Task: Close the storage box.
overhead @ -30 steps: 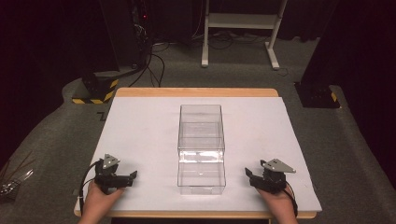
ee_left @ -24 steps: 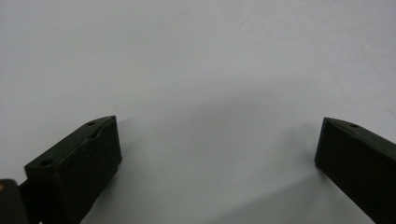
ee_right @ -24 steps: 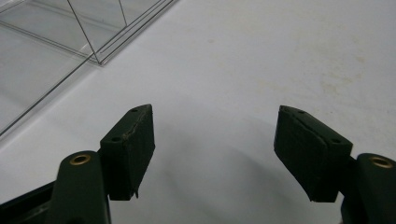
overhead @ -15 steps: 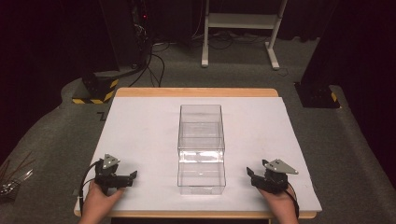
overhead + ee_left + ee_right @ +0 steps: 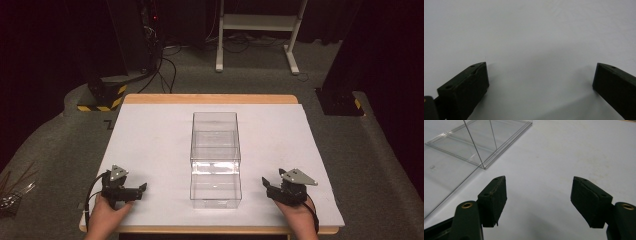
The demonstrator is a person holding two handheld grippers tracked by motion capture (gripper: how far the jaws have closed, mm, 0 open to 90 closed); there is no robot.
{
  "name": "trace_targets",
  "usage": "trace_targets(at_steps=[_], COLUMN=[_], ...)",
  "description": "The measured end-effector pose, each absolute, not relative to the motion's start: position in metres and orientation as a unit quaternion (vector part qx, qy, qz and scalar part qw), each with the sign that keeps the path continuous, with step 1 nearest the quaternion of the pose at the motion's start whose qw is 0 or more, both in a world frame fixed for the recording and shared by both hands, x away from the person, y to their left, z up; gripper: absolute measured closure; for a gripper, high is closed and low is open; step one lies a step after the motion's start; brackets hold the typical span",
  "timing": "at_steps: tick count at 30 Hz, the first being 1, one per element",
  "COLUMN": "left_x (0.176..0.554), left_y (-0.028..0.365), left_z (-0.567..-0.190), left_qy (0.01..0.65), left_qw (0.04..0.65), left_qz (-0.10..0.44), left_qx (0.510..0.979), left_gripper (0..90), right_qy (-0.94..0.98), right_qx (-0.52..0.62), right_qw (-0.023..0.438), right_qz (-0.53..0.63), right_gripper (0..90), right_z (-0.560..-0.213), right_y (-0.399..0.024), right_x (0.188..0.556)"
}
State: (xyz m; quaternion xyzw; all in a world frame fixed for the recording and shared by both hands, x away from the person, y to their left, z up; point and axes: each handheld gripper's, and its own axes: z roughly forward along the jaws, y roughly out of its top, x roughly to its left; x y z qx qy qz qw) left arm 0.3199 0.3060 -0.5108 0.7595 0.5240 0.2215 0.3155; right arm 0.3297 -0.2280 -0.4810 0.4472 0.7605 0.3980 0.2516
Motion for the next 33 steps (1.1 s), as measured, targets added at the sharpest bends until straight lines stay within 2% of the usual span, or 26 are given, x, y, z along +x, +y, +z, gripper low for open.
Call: trace_targets(at_steps=[20,33], left_x=[0.32,0.32], left_y=[0.306,0.306], left_z=[-0.511,-0.511], left_qy=[0.524,0.523], left_qw=[0.315,0.315], left_qz=[0.222,0.222], left_qx=[0.76,0.76], left_gripper=[0.5,0.5], right_qy=[0.763,0.766], right_qx=[0.43,0.405], right_qw=[0.256,0.253], right_qz=[0.408,0.431], right_gripper=[33.1,32.2], right_z=[-0.468,-0.463], right_y=[-0.206,-0.2], right_x=[0.334,0.326])
